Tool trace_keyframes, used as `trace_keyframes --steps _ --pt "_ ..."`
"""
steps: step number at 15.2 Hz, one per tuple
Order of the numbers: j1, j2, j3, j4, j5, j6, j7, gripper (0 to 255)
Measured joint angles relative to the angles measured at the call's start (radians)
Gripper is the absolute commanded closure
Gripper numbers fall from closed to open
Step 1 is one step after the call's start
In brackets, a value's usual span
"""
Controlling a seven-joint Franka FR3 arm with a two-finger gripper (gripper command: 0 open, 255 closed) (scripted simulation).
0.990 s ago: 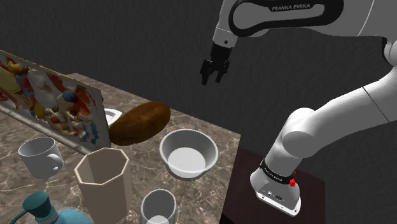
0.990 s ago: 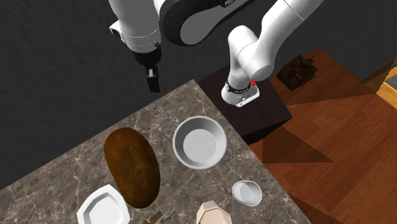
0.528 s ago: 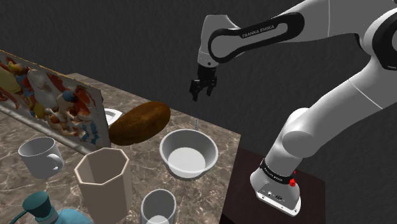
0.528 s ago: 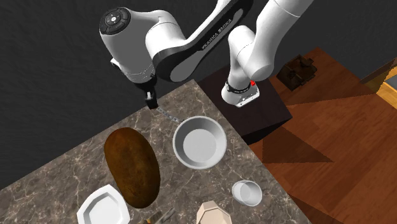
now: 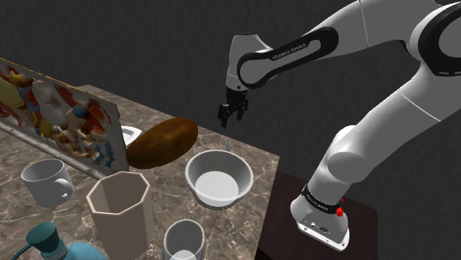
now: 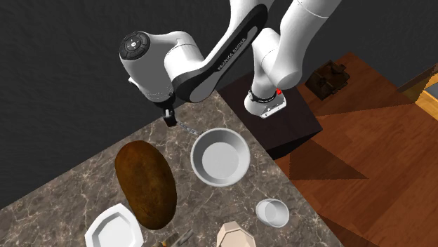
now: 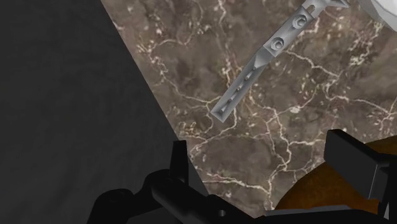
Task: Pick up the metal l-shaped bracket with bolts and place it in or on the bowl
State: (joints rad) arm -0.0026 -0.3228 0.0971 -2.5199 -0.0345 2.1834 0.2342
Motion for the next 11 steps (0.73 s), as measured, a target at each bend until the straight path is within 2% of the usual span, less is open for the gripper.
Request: trace_keyframes --steps 7,8,11 --pt "-0.001 0.004 -0.001 -0.01 -0.001 0.014 0.0 0" --pt "-0.001 0.004 -0.001 -0.01 -0.001 0.014 0.0 255" --pt "-0.001 0.004 -0.001 -0.01 -0.001 0.014 0.0 255"
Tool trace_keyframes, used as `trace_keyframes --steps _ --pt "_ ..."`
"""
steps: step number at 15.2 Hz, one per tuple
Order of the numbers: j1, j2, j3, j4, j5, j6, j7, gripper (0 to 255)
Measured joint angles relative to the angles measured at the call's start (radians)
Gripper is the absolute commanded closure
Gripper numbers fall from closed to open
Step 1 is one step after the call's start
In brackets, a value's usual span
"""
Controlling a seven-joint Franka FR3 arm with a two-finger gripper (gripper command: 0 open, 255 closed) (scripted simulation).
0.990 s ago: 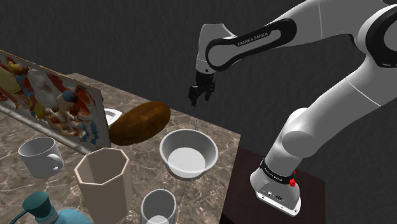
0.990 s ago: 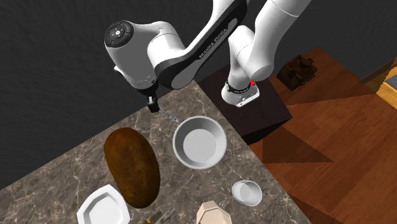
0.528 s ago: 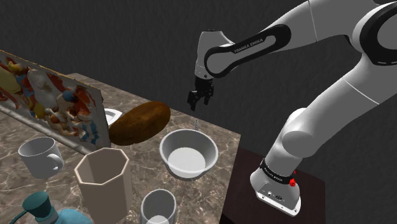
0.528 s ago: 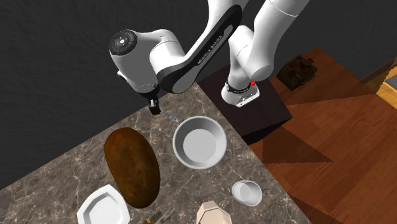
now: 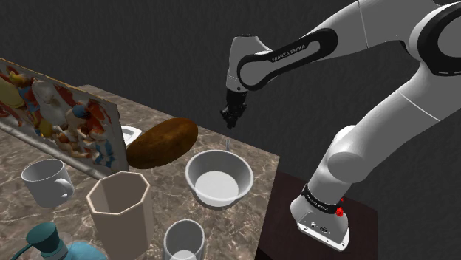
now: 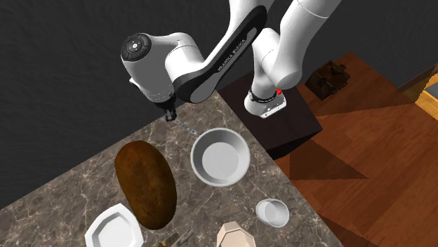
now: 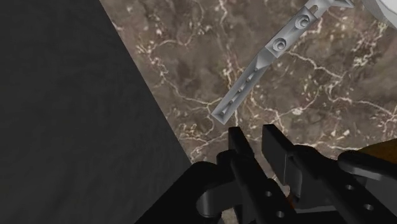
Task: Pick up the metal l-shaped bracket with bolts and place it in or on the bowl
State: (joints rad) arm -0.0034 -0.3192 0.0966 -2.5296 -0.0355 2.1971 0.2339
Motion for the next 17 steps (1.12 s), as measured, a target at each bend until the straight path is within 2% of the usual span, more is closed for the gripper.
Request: trace_keyframes --steps 6,7,9,10,12,14,16,17 --pt "0.0 0.0 0.0 0.0 0.0 0.0 0.0 255" --pt "0.0 0.0 0.0 0.0 0.0 0.0 0.0 0" --pt "-0.004 -0.022 0.014 -0.03 -0.006 0.022 0.042 0" --pt "-0.011 -0.048 0.043 -0.077 -0.016 0.063 0.126 0" --pt "-0.035 -0.09 0.13 -0.172 -0.043 0.159 0.361 0" --pt "-0.076 -0.108 0.251 -0.233 -0.082 0.238 0.638 0" --pt "-0.155 -0.077 0.413 -0.273 -0.152 0.324 0.954 0" --pt "-0.181 -0.075 0.469 -0.282 -0.174 0.339 1.076 0"
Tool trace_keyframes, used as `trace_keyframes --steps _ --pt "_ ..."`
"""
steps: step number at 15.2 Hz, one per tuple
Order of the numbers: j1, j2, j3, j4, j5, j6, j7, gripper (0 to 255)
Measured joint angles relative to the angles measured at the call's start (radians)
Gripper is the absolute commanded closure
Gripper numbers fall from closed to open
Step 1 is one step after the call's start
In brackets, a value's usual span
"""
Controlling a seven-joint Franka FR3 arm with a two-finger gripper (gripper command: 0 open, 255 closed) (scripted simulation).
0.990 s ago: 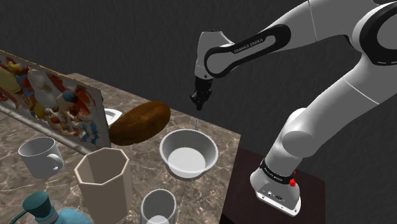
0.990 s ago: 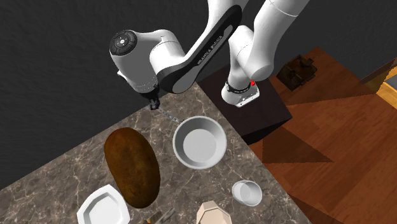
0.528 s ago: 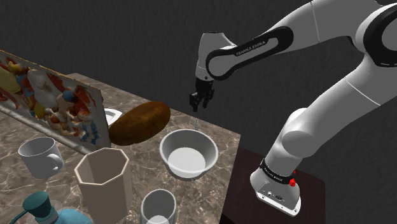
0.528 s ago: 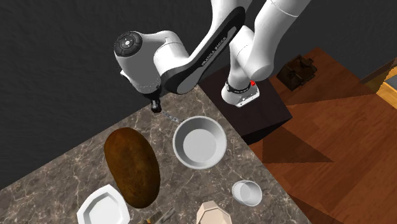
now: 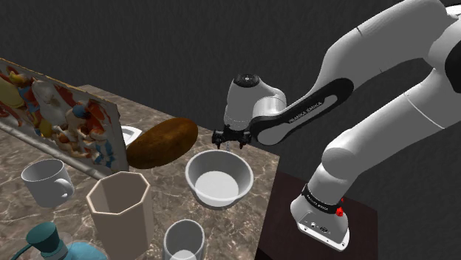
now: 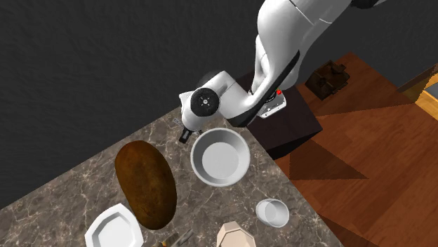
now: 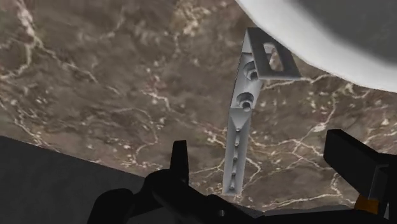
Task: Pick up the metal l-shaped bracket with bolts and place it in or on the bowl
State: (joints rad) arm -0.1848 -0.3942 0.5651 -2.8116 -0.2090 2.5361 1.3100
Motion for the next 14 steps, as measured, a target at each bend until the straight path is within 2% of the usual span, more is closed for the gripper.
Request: trace_keyframes --steps 2,8,14 --pt "-0.038 0.018 0.057 -0.011 -0.035 0.031 0.113 0" --pt "-0.165 0.117 0.138 -0.016 -0.178 0.129 0.241 0" --pt "-0.181 0.129 0.145 -0.014 -0.197 0.138 0.253 0"
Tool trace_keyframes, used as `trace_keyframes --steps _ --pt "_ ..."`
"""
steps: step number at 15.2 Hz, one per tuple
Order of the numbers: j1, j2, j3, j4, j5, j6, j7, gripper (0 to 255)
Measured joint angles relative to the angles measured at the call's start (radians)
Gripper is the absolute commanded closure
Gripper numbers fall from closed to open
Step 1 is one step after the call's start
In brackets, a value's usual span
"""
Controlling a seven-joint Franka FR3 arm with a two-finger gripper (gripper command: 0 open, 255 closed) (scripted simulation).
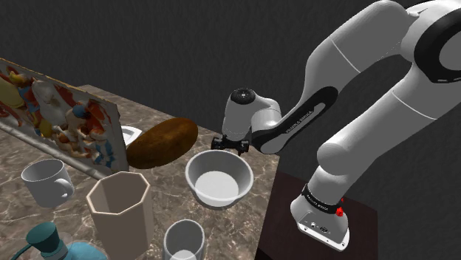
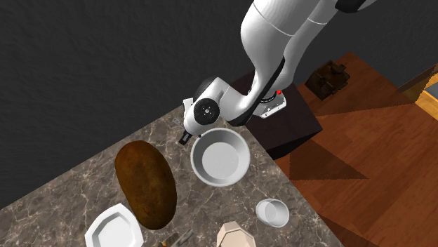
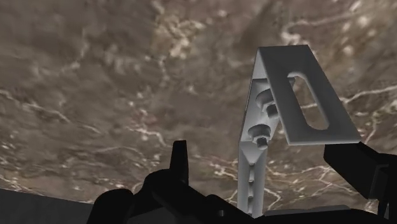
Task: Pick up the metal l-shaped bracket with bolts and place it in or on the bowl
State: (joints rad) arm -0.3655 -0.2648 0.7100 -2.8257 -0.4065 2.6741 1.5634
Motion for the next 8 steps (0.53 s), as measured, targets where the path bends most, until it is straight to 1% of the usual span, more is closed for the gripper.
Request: trace_keyframes --steps 1,2,3,8 --pt "0.0 0.0 0.0 0.0 0.0 0.0 0.0 255" --pt "0.002 -0.002 0.002 0.004 0.0 0.014 0.0 255" --pt "0.004 -0.005 0.0 0.003 0.002 0.049 -0.002 255" --pt "-0.001 -0.012 0.014 0.004 -0.01 0.037 0.021 255"
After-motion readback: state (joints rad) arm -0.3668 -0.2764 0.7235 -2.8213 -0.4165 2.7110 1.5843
